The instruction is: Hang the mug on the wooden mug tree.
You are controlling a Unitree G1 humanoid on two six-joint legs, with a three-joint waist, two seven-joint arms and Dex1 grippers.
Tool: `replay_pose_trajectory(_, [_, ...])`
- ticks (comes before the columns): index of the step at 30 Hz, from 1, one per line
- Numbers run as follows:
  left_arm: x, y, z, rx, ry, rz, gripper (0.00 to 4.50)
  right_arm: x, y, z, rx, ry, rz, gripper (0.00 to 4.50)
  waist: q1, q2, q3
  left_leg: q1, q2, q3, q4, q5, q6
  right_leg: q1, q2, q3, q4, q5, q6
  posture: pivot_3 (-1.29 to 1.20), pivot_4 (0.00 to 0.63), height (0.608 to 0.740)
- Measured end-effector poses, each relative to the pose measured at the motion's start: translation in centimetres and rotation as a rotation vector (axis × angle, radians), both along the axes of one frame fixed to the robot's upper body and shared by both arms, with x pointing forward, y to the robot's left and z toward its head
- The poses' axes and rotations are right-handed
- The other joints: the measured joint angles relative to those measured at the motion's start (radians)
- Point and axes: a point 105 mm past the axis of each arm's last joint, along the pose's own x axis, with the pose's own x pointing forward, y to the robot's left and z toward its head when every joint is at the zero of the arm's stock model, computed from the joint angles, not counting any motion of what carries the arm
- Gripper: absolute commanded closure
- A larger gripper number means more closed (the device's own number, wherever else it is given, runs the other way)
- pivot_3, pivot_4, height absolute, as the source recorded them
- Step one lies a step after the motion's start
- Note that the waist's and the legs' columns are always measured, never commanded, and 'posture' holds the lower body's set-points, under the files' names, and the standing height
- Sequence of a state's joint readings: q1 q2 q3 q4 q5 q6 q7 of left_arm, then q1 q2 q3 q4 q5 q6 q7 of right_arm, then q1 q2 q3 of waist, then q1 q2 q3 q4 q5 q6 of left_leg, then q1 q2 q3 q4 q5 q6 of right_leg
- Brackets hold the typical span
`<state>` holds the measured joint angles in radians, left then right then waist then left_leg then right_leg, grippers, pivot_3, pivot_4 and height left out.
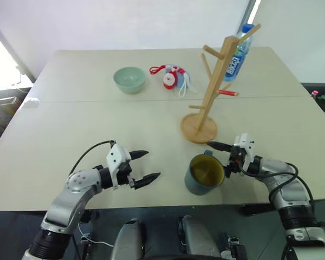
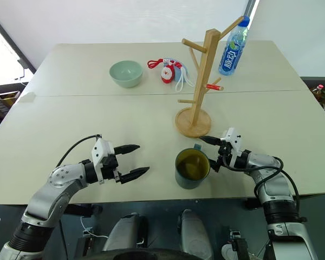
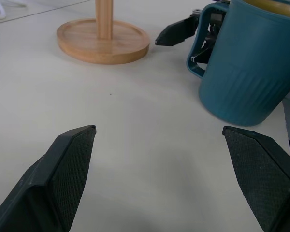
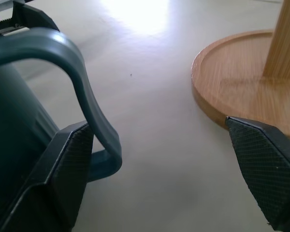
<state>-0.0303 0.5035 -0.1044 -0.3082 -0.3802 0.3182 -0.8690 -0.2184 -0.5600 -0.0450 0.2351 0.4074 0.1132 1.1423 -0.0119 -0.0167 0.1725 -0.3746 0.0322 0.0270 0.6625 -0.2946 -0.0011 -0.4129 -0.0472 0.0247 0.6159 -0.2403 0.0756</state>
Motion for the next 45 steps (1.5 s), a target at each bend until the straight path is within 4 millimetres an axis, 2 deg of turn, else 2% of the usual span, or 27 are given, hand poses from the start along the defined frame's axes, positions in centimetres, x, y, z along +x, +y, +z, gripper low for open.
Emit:
replay_pose_trajectory(6, [0.0, 0.0, 0.0, 0.001, -0.001, 0.005, 0.0, -0.3, 0.1, -0.2, -0.015, -0.015, 0.034, 4.46, 0.0, 0.0, 0.0, 0.0, 0.0, 0.0, 0.0, 0.0, 0.0, 0.0, 0.0, 0.0, 0.0, 0.0, 0.0, 0.0, 0.15, 0.74])
replay_pose_trajectory(13, [0.2, 0.0, 0.1, 0.005, -0.01, 0.008, 0.0, -0.4, -0.2, 0.4, -0.035, -0.08, 0.014, 4.46, 0.001, 0.0, 0.0, 0.0, 0.0, 0.0, 0.0, 0.0, 0.0, 0.0, 0.0, 0.0, 0.001, 0.0, 0.0, 0.0, 0.15, 0.74])
replay_pose_trajectory(17, [0.6, -0.1, 0.5, 0.002, -0.041, 0.025, 0.0, -0.8, -1.6, 1.5, -0.102, -0.177, -0.096, 4.46, 0.003, 0.0, 0.0, 0.0, 0.0, 0.0, 0.0, 0.0, 0.0, 0.0, 0.0, 0.0, 0.001, 0.0, 0.0, 0.0, 0.15, 0.74])
replay_pose_trajectory(22, [1.4, -1.0, 2.1, -0.055, -0.08, 0.004, 0.0, -1.7, -4.7, 5.5, -0.227, -0.35, -0.282, 4.46, 0.004, 0.0, 0.0, 0.0, -0.001, 0.0, 0.001, 0.0, 0.0, 0.001, 0.0, 0.0, 0.001, 0.0, 0.0, 0.0, 0.15, 0.74])
replay_pose_trajectory(27, [2.2, -2.7, 4.4, -0.119, -0.129, -0.065, 0.0, -1.9, -6.1, 8.7, -0.334, -0.453, -0.367, 4.46, -0.001, 0.0, 0.0, 0.001, -0.002, 0.0, 0.001, 0.0, 0.0, 0.001, 0.002, 0.0, 0.001, 0.0, 0.0, 0.0, 0.15, 0.74])
replay_pose_trajectory(33, [2.9, -4.2, 6.4, -0.147, -0.186, -0.135, 0.0, -0.2, -5.9, 13.8, -0.439, -0.596, -0.407, 4.46, -0.001, 0.0, 0.0, 0.001, -0.002, 0.0, 0.001, 0.0, 0.0, 0.001, 0.004, 0.0, 0.001, 0.0, 0.0, 0.0, 0.15, 0.74])
replay_pose_trajectory(45, [3.1, -3.6, 6.5, -0.136, -0.194, -0.124, 0.0, 1.3, -4.1, 14.8, -0.469, -0.597, -0.374, 4.46, 0.001, 0.0, 0.0, -0.001, -0.003, 0.0, 0.001, 0.0, 0.0, 0.001, 0.003, 0.0, 0.0, 0.0, 0.0, 0.0, 0.15, 0.74])
